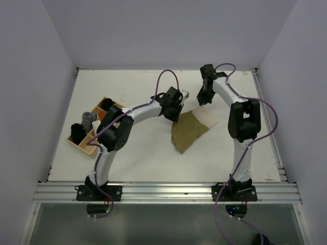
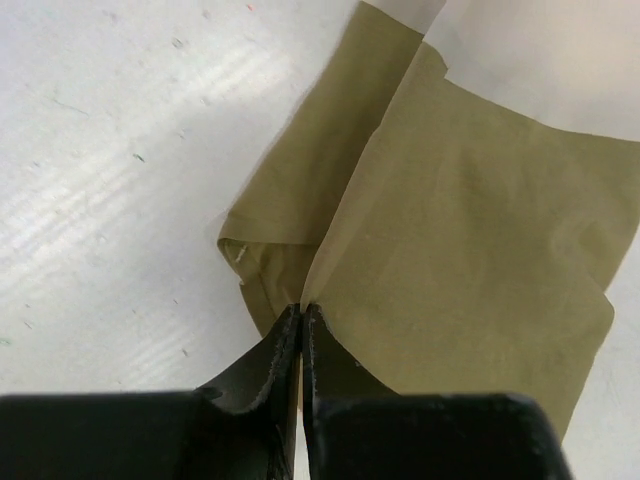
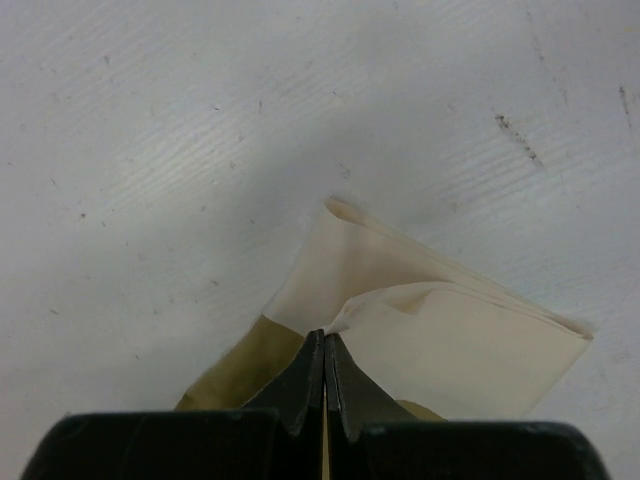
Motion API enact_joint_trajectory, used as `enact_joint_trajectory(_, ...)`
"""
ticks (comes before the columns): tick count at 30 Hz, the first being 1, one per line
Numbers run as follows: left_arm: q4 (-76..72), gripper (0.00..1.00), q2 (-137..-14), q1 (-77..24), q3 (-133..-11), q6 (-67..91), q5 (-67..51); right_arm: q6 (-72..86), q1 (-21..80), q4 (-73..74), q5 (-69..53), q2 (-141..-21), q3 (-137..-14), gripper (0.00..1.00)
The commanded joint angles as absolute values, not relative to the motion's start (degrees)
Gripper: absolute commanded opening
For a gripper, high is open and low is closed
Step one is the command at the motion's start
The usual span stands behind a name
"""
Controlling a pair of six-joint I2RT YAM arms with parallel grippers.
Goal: Roll the underwear
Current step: Fold the underwear
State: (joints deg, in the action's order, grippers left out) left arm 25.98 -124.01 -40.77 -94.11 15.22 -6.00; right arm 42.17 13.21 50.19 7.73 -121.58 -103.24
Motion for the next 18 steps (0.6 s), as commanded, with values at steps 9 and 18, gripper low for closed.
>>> enact_joint_trajectory(9, 25.23, 0.47, -126.39, -36.12, -102.21, 14.77, -2.03, 36.13, 13.18, 44.91, -2.98, -131.31, -117.24, 0.22)
enact_joint_trajectory(18, 25.40, 0.57, -129.72, -36.12, -106.26, 8.62, -6.93, 34.63, 13.01, 48.52, -4.30, -125.78, -112.61, 0.37)
